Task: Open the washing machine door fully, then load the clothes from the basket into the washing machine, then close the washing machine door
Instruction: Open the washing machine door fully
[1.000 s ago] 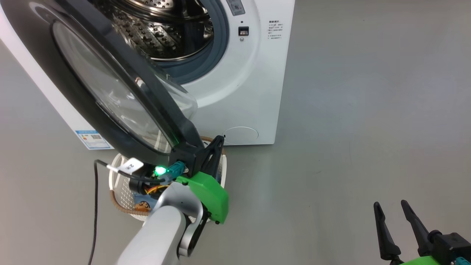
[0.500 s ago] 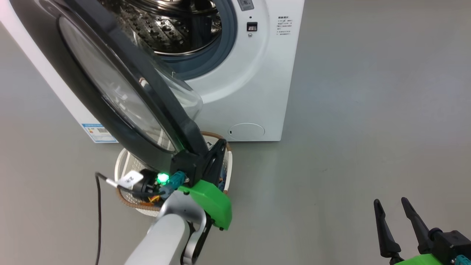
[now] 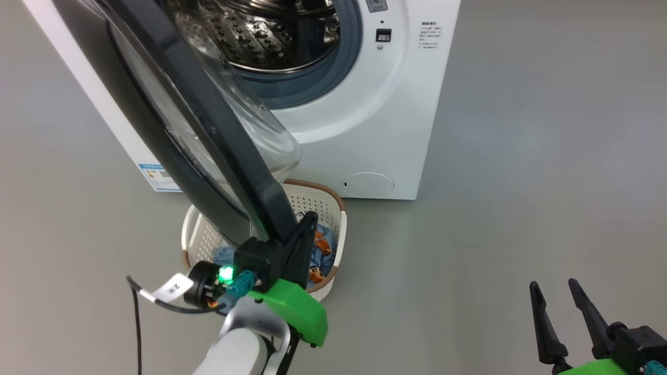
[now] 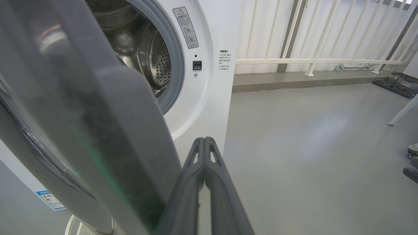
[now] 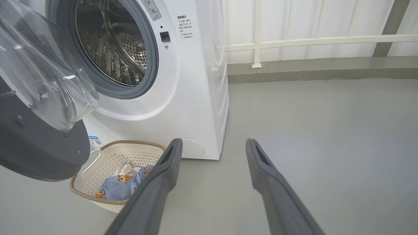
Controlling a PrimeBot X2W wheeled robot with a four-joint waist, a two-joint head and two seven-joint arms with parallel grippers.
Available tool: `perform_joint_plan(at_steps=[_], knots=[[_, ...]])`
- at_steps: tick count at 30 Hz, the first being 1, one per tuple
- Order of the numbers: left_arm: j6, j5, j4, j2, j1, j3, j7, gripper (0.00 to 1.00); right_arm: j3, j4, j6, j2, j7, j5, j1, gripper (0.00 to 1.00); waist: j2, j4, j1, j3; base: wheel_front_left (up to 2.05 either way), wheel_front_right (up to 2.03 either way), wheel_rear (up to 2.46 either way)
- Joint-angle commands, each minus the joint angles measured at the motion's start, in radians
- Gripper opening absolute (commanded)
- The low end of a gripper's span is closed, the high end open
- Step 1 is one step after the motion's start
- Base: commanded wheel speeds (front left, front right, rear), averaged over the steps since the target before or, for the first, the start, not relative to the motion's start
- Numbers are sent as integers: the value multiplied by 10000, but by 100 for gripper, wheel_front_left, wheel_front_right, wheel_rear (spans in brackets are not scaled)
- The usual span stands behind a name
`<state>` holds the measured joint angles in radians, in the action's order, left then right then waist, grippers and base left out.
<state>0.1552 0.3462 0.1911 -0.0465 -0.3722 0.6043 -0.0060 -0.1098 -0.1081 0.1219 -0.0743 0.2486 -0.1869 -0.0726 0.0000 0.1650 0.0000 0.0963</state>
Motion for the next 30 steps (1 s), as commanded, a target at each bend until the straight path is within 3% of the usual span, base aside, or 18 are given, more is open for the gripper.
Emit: perform_joint_plan(at_steps=[1, 30], knots=[[279, 47, -250, -443, -20, -554, -96, 0, 257, 252, 88, -169, 117, -54, 316, 100, 0, 84, 0, -13, 0, 0, 0], [1210, -212, -2037, -1050, 1122, -750, -585, 0, 146, 453, 88, -331, 3, -6, 279, 100, 0, 1555, 0, 168, 0, 0, 0]])
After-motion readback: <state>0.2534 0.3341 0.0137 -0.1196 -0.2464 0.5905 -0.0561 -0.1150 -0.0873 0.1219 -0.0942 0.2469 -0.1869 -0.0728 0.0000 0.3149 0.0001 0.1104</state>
